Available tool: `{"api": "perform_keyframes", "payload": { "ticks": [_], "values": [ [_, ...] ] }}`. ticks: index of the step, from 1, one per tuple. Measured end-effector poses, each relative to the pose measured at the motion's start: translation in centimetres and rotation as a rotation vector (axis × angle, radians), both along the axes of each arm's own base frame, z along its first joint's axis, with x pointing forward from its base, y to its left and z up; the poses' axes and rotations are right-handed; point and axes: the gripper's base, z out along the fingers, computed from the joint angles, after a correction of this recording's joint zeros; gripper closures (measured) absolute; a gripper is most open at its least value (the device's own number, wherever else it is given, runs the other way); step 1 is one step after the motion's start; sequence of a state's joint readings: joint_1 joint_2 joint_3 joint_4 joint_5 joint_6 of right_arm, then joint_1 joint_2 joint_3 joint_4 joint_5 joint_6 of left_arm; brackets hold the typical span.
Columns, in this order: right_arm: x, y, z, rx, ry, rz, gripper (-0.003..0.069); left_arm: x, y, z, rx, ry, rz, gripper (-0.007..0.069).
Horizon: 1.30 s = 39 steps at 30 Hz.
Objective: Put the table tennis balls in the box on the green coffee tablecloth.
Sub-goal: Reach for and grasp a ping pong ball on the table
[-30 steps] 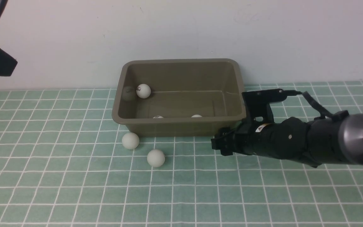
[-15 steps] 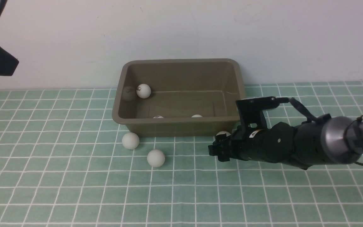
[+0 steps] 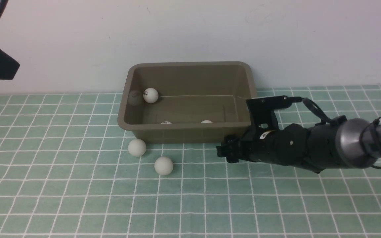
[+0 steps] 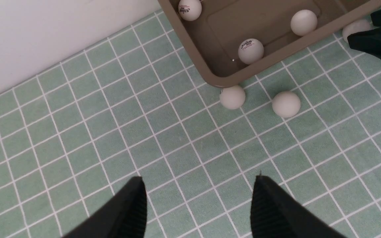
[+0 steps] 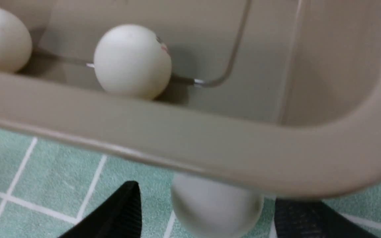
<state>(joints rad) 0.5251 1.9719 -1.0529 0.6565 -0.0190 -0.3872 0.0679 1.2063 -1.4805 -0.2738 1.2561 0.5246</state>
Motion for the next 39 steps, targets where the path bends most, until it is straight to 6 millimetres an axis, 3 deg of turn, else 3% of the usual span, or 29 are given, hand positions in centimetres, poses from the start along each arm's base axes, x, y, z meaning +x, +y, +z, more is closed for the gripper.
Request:
{"api": "perform_keyframes", "payload": {
  "ticks": [14,20,23,32,39],
  "values": [
    [0.1,0.1,-1.3,-0.018,0.024,0.002,0.0176,0.0,0.0,0.0,0.003,-0.001,-0.002,0.0241],
    [0.1,0.1,-1.3,-0.019,0.023,0.002,0.0236,0.0,0.0,0.0,0.003,-0.001,-0.002,0.0241],
    [0.1,0.1,-1.3,-0.019,0.023,0.002,0.0312,0.0,0.0,0.0,0.003,-0.001,-0.002,0.0241],
    [0.1,0.1,-1.3,-0.063,0.005,0.057,0.0313,0.0,0.1,0.0,0.012,0.0,0.002,0.0241],
    [-0.5,0.3,0.0,-0.083,0.023,0.131,0.0313,0.0,0.2,-0.1,0.028,0.001,0.008,0.0241]
  ]
}}
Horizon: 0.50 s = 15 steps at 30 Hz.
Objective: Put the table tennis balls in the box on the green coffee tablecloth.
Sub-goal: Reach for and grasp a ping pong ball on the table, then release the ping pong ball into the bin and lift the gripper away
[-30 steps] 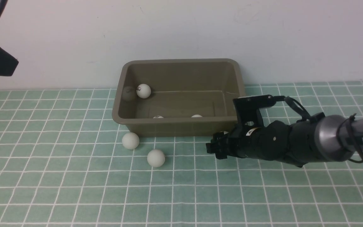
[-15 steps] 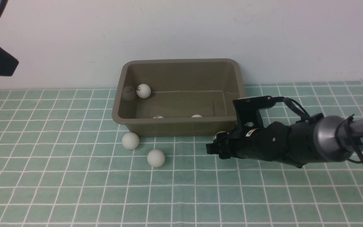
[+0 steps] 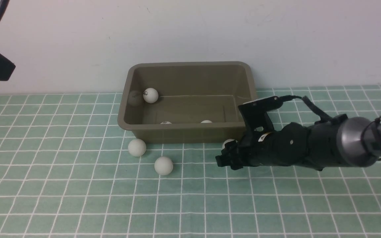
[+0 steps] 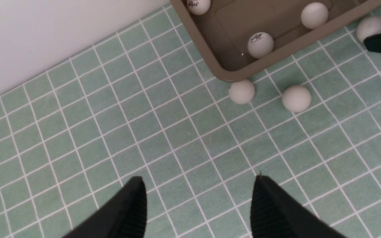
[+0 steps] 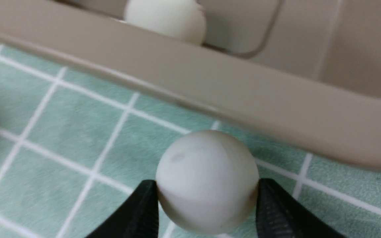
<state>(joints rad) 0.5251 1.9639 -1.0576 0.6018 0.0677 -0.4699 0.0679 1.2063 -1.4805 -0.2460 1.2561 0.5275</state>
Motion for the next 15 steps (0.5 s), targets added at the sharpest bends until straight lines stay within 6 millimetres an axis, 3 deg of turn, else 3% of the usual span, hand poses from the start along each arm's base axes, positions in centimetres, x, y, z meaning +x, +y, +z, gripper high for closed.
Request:
{"api": "perform_keyframes", "payload": {
  "ticks": [15],
  "values": [
    [-3.7,-0.5,9.6,0.05,-0.024,0.19,0.0313,0.0,0.0,0.0,0.0,0.0,0.0,0.0241]
  ]
}}
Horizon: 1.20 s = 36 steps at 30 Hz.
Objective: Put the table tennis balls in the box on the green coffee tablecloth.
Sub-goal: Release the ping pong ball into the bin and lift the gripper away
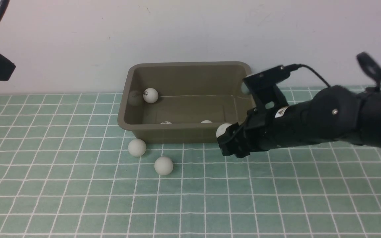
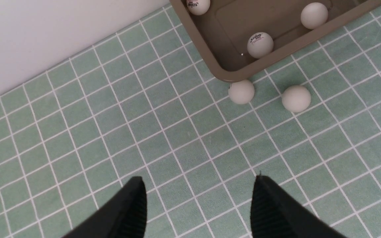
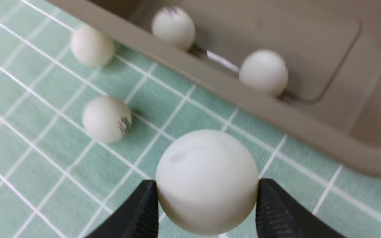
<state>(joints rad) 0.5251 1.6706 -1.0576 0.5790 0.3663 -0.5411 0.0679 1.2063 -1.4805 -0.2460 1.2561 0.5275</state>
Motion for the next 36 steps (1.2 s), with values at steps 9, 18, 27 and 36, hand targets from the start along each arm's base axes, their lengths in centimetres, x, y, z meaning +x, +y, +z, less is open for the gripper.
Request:
{"api": "perform_keyframes", "payload": {
  "ticks": [9,18,27,36],
  "values": [
    [0.9,-0.2,1.5,-0.034,-0.187,0.016,0.0313,0.0,0.0,0.0,0.0,0.0,0.0,0.0241],
    [6.0,2.7,-1.0,-0.066,-0.195,0.042,0.0313,0.0,-0.2,0.1,-0.024,-0.002,-0.009,0.0241],
    [7.4,3.6,-1.0,-0.056,-0.204,0.048,0.0302,0.0,-0.4,0.1,-0.049,-0.003,-0.018,0.0241],
    [7.3,3.1,1.6,-0.039,-0.3,0.025,0.0142,-0.1,-1.9,0.7,-0.165,-0.043,-0.152,0.0241]
  ]
}}
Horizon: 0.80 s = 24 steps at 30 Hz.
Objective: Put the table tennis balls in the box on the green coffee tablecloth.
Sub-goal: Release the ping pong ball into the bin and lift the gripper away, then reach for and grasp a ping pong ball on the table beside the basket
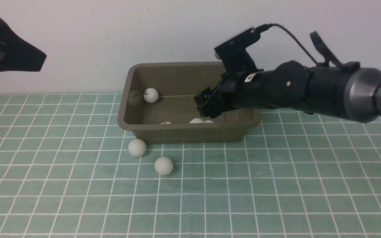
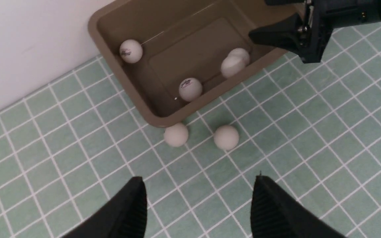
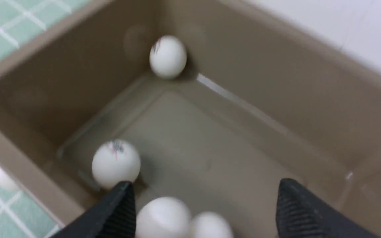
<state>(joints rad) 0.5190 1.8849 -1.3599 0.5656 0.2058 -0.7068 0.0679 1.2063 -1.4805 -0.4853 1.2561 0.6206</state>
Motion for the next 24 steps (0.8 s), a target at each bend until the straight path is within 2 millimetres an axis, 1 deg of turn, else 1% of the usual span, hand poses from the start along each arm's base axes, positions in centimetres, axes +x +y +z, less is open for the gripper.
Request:
{"api": "perform_keyframes", "payload": {
  "ticks": [1,5,7,9,11,15,16,18,19,20,21,22,23,24],
  "values": [
    [-0.2,-0.4,1.1,0.003,-0.026,0.0,0.0142,0.0,-0.1,0.1,-0.005,-0.007,-0.014,0.0241],
    [-1.7,-2.7,6.7,0.022,-0.132,0.002,0.0144,0.0,-0.6,0.2,-0.036,-0.027,-0.067,0.0241],
    [-3.2,-4.2,9.6,0.033,-0.148,0.015,0.0144,0.0,-0.7,0.1,-0.037,-0.03,-0.08,0.0241],
    [-5.0,-5.4,12.2,0.034,-0.166,0.037,0.0144,0.0,-0.7,-0.1,-0.033,-0.028,-0.088,0.0241],
    [-6.5,-6.1,13.7,0.029,-0.169,0.058,0.0144,0.1,-0.7,-0.2,-0.032,-0.023,-0.091,0.0241],
    [-9.1,-7.2,15.9,0.021,-0.164,0.085,0.0144,0.5,-0.7,-0.5,-0.021,-0.021,-0.106,0.0241],
    [-10.3,-7.7,16.9,0.016,-0.17,0.091,0.0144,0.7,-0.6,-0.7,-0.018,-0.017,-0.112,0.0241],
    [-11.8,-8.4,17.8,0.01,-0.159,0.093,0.0144,1.0,-0.6,-0.9,-0.016,-0.012,-0.117,0.0241],
    [-13.1,-9.1,18.4,-0.01,-0.141,0.087,0.0144,1.1,-0.6,-1.0,-0.016,-0.009,-0.119,0.0241],
    [-13.1,-9.1,18.4,-0.014,-0.134,0.086,0.0144,1.2,-0.6,-1.0,-0.016,-0.007,-0.119,0.0241],
    [-14.0,-9.7,18.7,-0.032,-0.116,0.077,0.0144,1.4,-0.6,-1.2,-0.018,0.0,-0.12,0.0241],
    [-14.2,-9.8,18.7,-0.042,-0.104,0.074,0.0144,1.5,-0.6,-1.2,-0.017,0.001,-0.121,0.0241],
    [-15.3,-10.6,18.8,-0.077,-0.06,0.052,0.0144,1.7,-0.6,-1.3,-0.02,0.007,-0.123,0.0241],
    [-15.9,-11.1,18.8,-0.101,-0.026,0.032,0.0144,1.8,-0.6,-1.4,-0.02,0.01,-0.123,0.0241]
  ]
}}
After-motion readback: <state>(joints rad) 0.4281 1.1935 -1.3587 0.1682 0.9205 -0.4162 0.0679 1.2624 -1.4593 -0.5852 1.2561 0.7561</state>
